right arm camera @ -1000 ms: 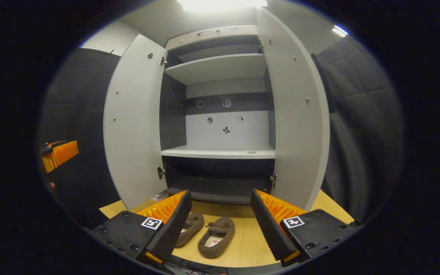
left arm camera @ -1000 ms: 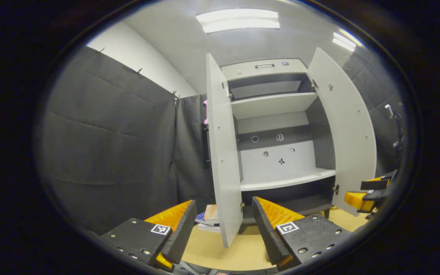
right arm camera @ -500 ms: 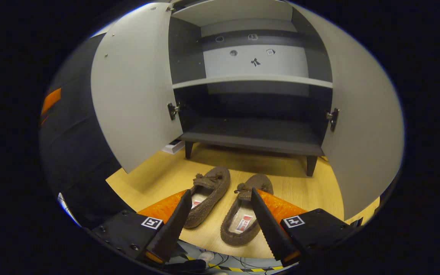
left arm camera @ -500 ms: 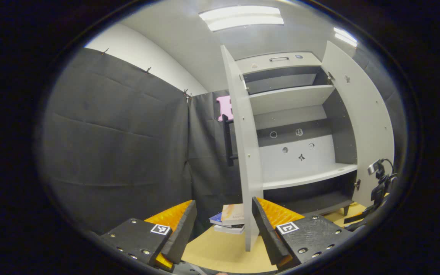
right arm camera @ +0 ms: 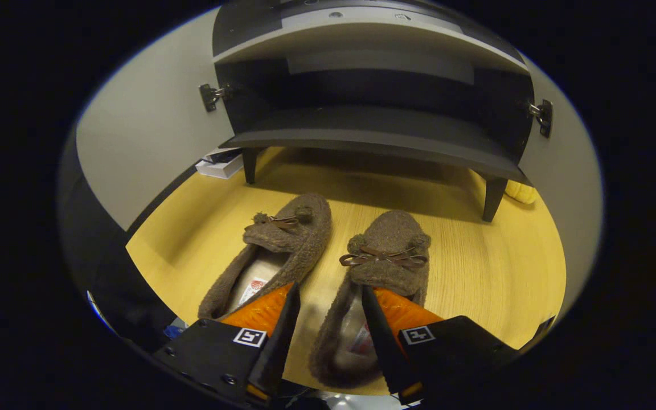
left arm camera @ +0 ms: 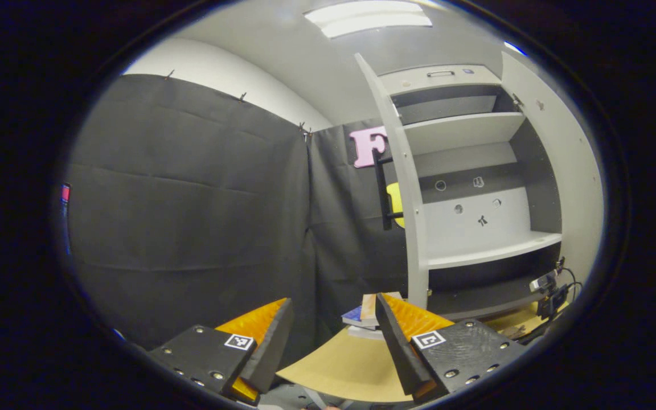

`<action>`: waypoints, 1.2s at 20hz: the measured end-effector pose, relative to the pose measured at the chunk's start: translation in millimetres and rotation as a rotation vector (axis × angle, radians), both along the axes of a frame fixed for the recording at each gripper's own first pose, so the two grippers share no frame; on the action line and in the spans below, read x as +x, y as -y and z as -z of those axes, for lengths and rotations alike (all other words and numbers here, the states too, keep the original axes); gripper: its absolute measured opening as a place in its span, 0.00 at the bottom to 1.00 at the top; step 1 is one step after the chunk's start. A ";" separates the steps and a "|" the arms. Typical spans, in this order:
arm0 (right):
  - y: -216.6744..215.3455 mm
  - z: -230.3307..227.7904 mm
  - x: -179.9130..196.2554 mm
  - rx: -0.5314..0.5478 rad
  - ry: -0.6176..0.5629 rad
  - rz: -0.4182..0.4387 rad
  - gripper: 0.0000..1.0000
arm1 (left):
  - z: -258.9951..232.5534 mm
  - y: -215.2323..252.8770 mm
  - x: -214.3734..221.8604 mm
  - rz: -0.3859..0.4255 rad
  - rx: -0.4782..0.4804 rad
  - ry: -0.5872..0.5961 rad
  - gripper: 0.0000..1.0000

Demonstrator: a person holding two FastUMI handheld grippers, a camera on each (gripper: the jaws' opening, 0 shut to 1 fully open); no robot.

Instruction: Grab one shoe with the right hand and put it into the shoe cabinet, grab the other shoe with the left hand and put it into the shoe cabinet; then close the right door with the right hand and the left door with the left hand.

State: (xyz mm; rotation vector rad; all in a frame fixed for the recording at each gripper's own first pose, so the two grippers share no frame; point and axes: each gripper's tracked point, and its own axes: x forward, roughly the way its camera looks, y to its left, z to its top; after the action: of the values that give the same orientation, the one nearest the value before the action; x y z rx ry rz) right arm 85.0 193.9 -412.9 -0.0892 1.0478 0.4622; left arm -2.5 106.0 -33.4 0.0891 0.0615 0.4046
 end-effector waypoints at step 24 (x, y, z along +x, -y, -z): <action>26.7 -100.3 33.1 0.078 0.196 0.028 0.01 | -10.2 68.7 36.7 0.178 0.005 0.038 0.92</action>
State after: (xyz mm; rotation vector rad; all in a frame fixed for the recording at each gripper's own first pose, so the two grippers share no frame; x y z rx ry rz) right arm 118.1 167.2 -312.6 -0.0494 0.8365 0.4587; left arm 34.2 37.3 -23.2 0.0907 0.0146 0.2286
